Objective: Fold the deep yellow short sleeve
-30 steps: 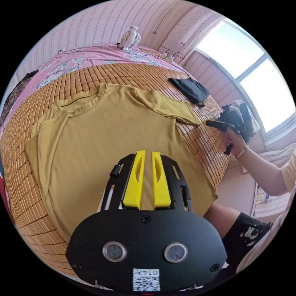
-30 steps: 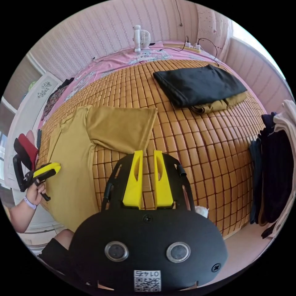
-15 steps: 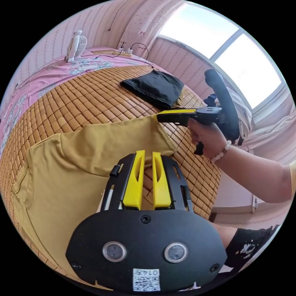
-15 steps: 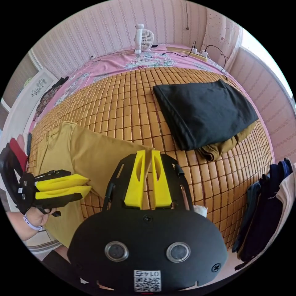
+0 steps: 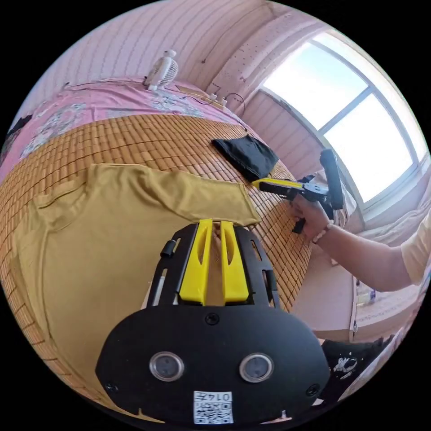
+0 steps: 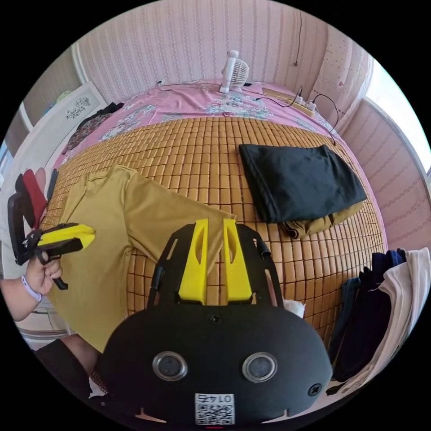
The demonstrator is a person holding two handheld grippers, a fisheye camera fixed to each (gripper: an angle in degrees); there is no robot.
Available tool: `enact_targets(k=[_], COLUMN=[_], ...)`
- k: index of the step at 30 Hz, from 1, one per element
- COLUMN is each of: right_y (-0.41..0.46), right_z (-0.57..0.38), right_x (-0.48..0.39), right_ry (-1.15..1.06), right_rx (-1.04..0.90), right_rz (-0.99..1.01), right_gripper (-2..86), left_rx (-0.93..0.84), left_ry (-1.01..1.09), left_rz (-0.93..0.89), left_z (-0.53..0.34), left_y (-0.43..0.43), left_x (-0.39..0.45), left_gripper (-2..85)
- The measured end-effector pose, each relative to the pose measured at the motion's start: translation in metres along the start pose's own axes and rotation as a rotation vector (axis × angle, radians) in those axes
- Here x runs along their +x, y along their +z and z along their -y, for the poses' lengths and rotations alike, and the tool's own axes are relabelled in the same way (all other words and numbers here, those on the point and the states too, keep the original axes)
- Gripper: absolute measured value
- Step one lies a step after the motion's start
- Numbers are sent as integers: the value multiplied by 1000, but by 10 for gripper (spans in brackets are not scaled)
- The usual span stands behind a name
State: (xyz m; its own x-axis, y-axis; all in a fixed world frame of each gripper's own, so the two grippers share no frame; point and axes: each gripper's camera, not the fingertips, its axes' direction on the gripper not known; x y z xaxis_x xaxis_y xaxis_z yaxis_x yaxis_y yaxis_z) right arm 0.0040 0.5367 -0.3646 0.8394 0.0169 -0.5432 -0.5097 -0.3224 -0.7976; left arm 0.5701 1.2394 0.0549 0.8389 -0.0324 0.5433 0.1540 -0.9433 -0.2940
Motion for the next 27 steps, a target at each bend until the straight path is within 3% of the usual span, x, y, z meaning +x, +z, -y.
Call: enact_targets(k=[6, 11, 17, 21, 27], right_y=[-10, 27, 81, 113, 74], right_z=[55, 139, 239, 274, 299], right_x=[-112, -241, -374, -416, -427], right_ry=[-181, -332, -433, -488, -543], right_rx=[-23, -39, -98, -226, -155], right_rz=[289, 445, 381, 278, 293], right_gripper=[61, 82, 84, 35, -4], left_rx=[66, 156, 102, -36, 106], left_ry=[-206, -305, -330, -320, -304], left_rz=[356, 363, 358, 364, 392], left_z=[-96, -136, -148, -167, -216], left_y=[-120, -157, -135, -111, -141], left_x=[-104, -169, -219, -229, -214], left_gripper=[43, 51, 71, 12, -7])
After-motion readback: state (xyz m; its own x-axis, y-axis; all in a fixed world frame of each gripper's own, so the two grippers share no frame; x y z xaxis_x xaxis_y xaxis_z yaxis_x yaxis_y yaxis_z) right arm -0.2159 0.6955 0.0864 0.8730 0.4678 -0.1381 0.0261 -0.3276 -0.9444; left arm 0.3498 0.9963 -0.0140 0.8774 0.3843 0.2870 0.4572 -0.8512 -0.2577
